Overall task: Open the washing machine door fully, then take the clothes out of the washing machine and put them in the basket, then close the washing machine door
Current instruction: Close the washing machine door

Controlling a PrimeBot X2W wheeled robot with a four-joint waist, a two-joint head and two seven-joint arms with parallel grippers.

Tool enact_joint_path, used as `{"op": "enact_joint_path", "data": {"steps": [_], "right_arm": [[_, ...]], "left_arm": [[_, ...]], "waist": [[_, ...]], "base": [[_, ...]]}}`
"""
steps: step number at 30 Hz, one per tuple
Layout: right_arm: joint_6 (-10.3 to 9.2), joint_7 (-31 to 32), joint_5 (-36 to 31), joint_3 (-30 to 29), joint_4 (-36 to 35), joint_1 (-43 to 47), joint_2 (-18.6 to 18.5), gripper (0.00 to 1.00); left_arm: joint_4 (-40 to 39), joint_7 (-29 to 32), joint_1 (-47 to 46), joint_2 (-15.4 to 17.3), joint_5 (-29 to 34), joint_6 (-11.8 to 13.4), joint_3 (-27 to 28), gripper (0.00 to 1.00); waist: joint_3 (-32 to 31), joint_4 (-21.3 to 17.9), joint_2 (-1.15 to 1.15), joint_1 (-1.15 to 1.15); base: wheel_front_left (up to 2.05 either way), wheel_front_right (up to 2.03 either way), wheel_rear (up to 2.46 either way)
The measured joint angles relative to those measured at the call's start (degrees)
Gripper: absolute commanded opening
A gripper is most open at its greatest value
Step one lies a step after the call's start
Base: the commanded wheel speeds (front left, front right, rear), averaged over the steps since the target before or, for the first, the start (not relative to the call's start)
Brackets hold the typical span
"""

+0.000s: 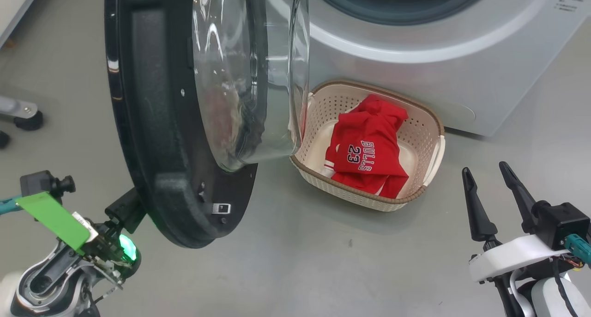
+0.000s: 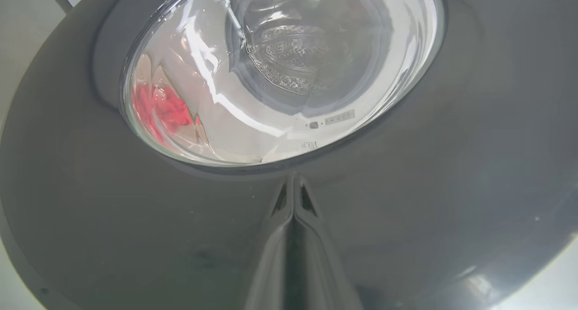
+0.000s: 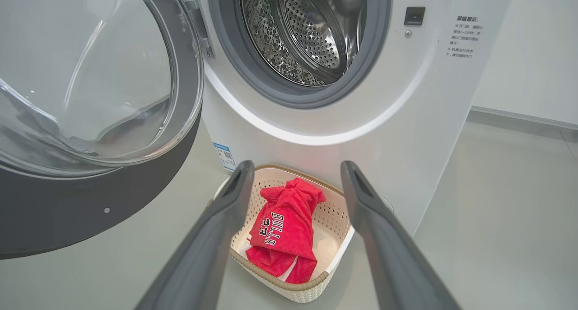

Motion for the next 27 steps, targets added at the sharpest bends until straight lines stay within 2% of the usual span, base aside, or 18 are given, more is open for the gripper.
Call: {"op": "enact_joint_path", "data": {"steps": [11,15,27], "right_arm": [[0.05,-0.8,0.2,0.8,1.0,-1.1,1.2,1.00],[0.07,-1.3,0.3,1.1,1.5,-1.4,1.9,1.00],[0.07,-2.8,1.4,1.7,3.6,-2.5,3.2,1.00]], "left_arm": [[-4.3,2.8,1.7,-1.0,1.1,0.0,-1.3,0.00],[-4.3,3.1,1.9,-1.2,3.0,0.0,-1.3,0.00],[-3.3,2.5,1.8,-2.5,3.7,0.0,-0.1,0.00]], "waist": [[0.3,-4.5,0.00,0.00],[0.4,-6.5,0.00,0.00],[0.9,-13.4,0.00,0.00]], "base": [[0.00,0.00,0.00],[0.00,0.00,0.00],[0.00,0.00,0.00]]}}
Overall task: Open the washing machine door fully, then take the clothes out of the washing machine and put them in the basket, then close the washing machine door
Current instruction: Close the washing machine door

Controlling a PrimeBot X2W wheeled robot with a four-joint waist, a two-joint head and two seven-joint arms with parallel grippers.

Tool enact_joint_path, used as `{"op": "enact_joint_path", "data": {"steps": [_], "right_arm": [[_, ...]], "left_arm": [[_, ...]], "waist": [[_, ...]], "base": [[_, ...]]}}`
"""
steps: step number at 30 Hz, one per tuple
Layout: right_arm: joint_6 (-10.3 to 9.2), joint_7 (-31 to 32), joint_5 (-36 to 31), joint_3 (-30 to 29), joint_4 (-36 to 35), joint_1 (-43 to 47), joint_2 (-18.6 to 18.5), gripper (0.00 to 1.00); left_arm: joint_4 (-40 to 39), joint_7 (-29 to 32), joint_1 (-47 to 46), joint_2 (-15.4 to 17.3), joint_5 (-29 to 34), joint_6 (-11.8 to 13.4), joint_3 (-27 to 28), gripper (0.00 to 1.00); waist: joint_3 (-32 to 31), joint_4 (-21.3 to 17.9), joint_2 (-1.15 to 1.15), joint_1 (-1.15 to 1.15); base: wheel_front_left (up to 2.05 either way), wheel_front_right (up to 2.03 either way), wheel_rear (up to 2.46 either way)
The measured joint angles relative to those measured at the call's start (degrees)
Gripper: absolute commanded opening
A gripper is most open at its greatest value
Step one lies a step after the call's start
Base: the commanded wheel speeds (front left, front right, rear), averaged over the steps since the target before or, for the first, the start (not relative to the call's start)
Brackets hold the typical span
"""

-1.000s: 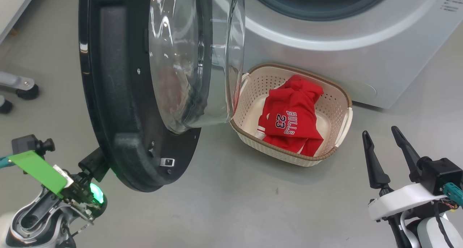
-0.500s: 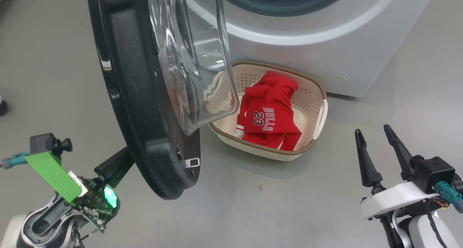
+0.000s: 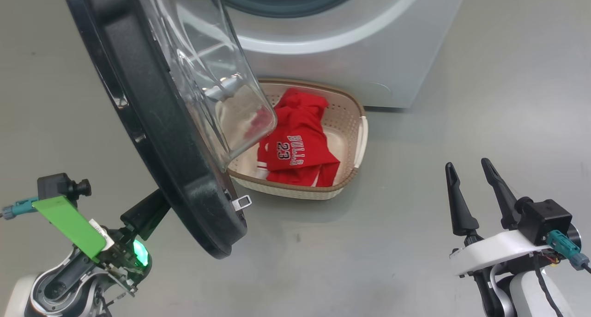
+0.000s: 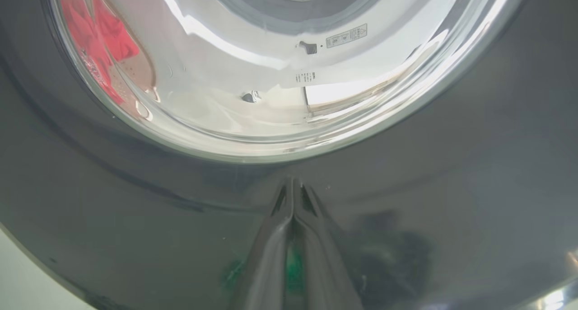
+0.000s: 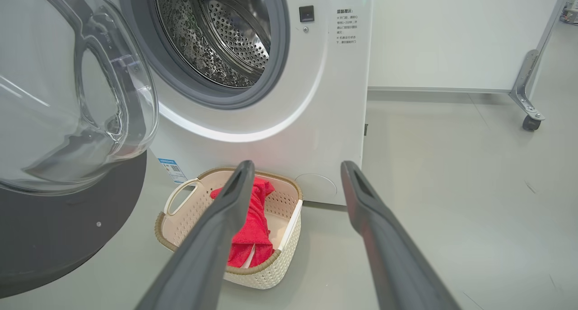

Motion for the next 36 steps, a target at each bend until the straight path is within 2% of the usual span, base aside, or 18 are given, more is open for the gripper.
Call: {"op": "enact_joint_path", "data": {"steps": [16,21,30,36], "right_arm": [[-0.01,-1.6,0.8,0.3,1.9,-1.2,1.0,1.00],[0.00,-2.1,1.2,0.3,2.2,-2.1,1.3,1.00],[0.02,-2.9,2.3,0.5,2.6,-3.4,2.0,1.00],[0.51,-3.2,2.9,1.0,3.2,-5.4,2.4,1.00]], "left_arm": [[2.7,-1.3,-4.7,-1.5,0.9,0.0,0.2,0.00],[3.4,-2.4,-8.2,-1.7,3.4,0.0,0.5,0.00],[6.4,-5.0,-14.6,-2.8,4.1,0.0,1.3,0.00],[8.8,-7.3,-19.8,-3.6,6.7,0.0,1.6,0.00]], "waist": [[0.7,-11.4,0.00,0.00],[1.8,-14.5,0.00,0.00],[5.0,-18.4,0.00,0.00],[7.5,-20.4,0.00,0.00]], "base": [[0.00,0.00,0.00],[0.00,0.00,0.00],[0.00,0.00,0.00],[0.00,0.00,0.00]]}}
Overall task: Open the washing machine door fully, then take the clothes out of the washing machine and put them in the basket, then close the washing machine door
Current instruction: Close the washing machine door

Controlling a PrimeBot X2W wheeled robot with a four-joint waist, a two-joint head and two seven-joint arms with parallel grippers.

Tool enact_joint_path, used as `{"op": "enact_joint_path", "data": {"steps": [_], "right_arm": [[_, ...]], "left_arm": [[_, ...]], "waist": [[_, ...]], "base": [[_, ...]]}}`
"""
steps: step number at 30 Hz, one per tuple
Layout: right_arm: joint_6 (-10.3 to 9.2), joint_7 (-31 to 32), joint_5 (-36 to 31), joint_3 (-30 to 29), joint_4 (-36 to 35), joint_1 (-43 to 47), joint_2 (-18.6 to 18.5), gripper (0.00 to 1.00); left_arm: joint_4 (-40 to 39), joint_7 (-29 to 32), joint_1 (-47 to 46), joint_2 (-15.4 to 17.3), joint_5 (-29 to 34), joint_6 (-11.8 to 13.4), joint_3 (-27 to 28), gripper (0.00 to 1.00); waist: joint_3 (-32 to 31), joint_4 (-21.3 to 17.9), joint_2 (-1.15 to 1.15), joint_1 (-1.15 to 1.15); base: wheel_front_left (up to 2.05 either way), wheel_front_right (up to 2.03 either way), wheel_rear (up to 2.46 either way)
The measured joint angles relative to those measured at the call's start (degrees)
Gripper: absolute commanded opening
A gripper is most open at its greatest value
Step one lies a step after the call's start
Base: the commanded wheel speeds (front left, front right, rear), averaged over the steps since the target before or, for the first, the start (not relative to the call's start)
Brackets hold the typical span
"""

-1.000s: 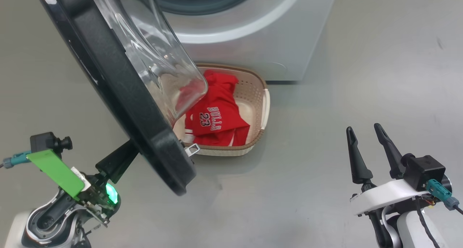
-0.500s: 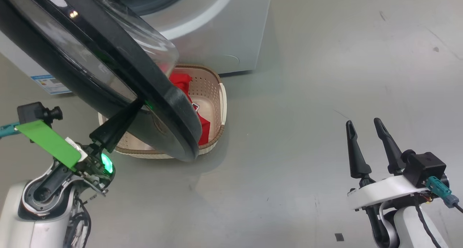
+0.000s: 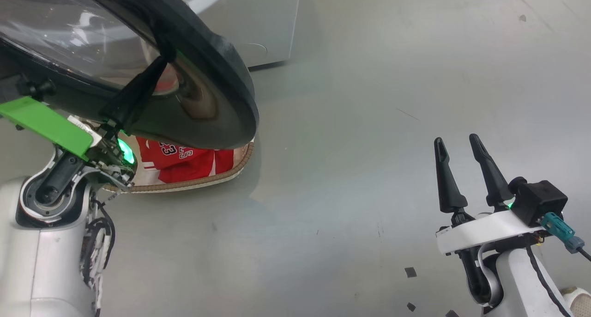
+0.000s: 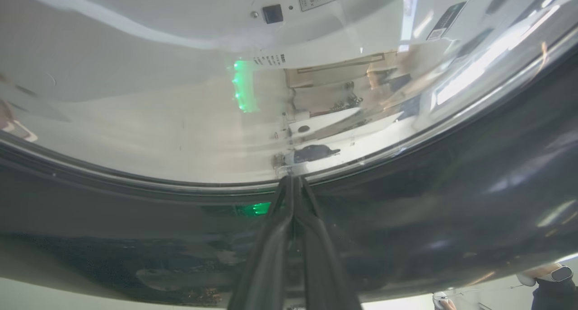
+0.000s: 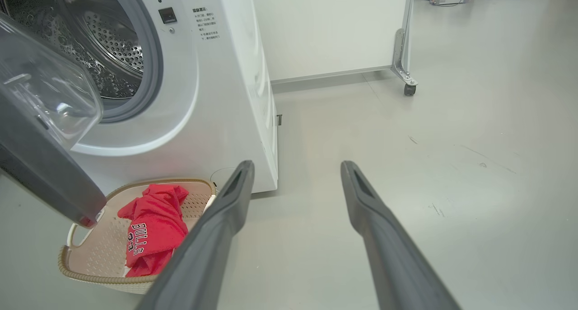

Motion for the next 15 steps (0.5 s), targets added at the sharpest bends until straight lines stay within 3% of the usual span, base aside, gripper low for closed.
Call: {"op": "enact_joint_path", "data": {"steps": [15], "right_arm": [[0.59,-1.0,0.8,1.2,2.8,-2.6,0.5,1.00]], "left_arm": [[7.5,-6.7,-11.3,-0.1,4.7,0.0,1.7,0.00]], "waist": [[3.8,-6.1,0.00,0.00]], "base": [[0.00,0.00,0.00]]}}
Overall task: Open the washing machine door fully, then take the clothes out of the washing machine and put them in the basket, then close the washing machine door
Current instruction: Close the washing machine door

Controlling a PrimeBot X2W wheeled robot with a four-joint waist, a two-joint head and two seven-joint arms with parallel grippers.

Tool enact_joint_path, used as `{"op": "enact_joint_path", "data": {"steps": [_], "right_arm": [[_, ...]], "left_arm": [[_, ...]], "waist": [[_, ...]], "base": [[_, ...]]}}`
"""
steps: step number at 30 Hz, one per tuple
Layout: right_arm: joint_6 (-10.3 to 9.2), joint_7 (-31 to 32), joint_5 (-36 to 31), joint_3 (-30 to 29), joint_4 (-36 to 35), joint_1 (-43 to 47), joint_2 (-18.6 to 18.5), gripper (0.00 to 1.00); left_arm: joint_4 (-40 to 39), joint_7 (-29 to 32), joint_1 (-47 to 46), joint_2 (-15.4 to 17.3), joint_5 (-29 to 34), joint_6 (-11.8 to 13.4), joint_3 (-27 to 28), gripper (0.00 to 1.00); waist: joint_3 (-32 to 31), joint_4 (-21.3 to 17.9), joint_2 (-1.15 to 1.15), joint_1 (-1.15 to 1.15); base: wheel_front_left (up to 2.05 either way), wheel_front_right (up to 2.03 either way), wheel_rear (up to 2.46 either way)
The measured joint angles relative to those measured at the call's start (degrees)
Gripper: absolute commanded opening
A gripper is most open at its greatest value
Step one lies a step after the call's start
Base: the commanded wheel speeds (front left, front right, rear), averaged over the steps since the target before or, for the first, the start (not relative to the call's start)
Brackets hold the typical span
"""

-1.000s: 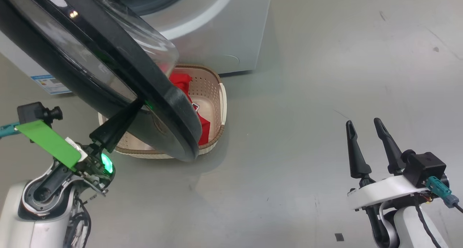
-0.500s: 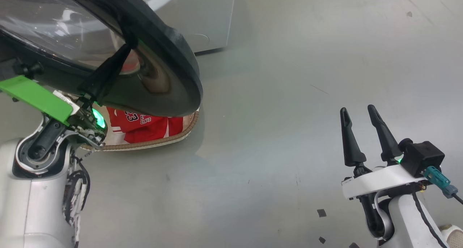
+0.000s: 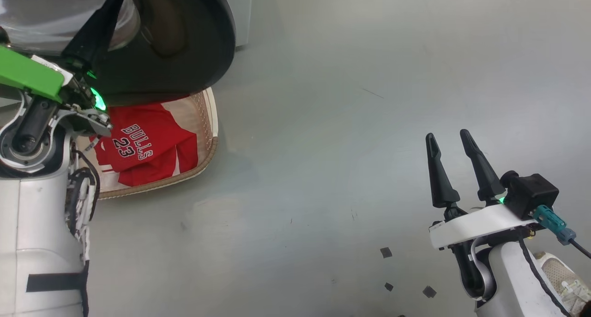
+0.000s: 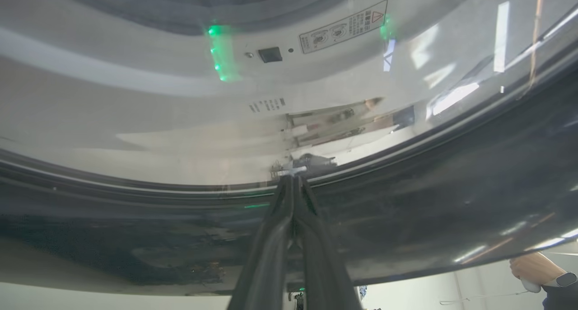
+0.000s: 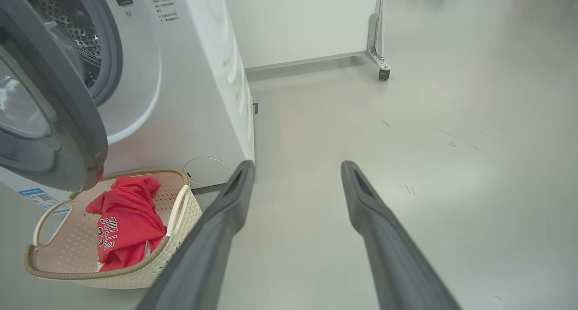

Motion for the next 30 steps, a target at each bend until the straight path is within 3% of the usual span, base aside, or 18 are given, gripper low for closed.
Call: {"op": "enact_joint_path", "data": {"steps": [21,30], "right_arm": [[0.42,-0.7,0.9,0.1,2.6,-1.3,0.5,1.00],[0.35,-0.7,0.9,-1.0,2.7,-2.1,0.6,1.00]], "left_arm": [[8.6,-9.5,-10.5,-1.2,6.3,0.0,0.9,0.00],[8.6,-9.0,-10.6,-1.7,5.9,0.0,0.1,0.00]], "waist": [[0.9,-3.4,0.00,0.00],[0.9,-2.8,0.00,0.00]], "base": [[0.00,0.00,0.00],[0.00,0.00,0.00]]}}
